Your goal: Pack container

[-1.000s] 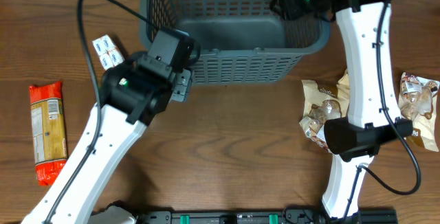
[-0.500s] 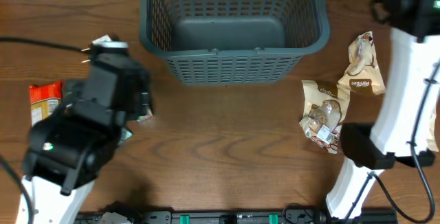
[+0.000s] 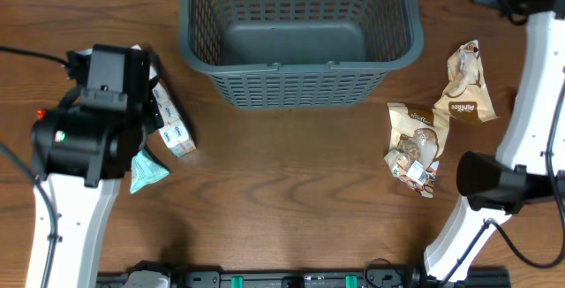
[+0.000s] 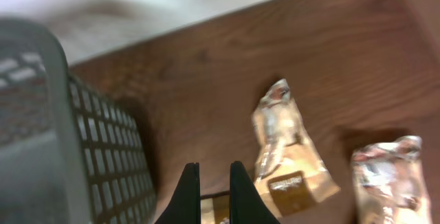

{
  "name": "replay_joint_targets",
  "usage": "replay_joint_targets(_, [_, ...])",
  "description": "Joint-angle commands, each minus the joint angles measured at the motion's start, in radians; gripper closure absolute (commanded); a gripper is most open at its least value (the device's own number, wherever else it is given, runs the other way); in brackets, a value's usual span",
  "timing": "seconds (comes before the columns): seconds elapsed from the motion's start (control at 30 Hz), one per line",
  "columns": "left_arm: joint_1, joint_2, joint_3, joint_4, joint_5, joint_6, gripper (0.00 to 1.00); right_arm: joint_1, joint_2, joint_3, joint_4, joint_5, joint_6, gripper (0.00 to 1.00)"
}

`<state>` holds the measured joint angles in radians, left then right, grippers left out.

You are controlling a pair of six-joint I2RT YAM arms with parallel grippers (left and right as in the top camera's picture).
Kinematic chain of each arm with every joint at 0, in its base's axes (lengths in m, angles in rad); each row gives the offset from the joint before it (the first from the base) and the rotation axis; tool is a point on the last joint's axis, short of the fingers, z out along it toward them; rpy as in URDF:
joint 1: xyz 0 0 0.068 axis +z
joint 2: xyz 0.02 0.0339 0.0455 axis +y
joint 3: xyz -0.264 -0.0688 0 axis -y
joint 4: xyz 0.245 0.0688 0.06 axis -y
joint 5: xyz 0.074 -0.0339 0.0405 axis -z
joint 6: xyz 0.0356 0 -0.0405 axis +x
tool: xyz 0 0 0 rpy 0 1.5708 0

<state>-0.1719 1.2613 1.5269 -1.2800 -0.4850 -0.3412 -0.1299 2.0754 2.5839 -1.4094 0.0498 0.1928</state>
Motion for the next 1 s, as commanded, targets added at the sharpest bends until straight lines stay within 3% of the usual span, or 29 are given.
replay_joint_targets(0.0, [0.005,0.033,0.013,0.002,0.013,-0.016,0.05,0.002,0.025,-0.092,0.042,-0.082,-0.045,0.99])
replay_joint_targets(0.4, [0.005,0.065,0.013,0.002,0.032,-0.016,0.05,0.010,0.026,-0.319,0.216,-0.248,-0.175,0.99])
replay_joint_targets(0.97, [0.005,0.065,0.013,0.002,0.032,-0.016,0.05,0.049,0.026,-0.325,0.243,-0.466,-0.307,0.99])
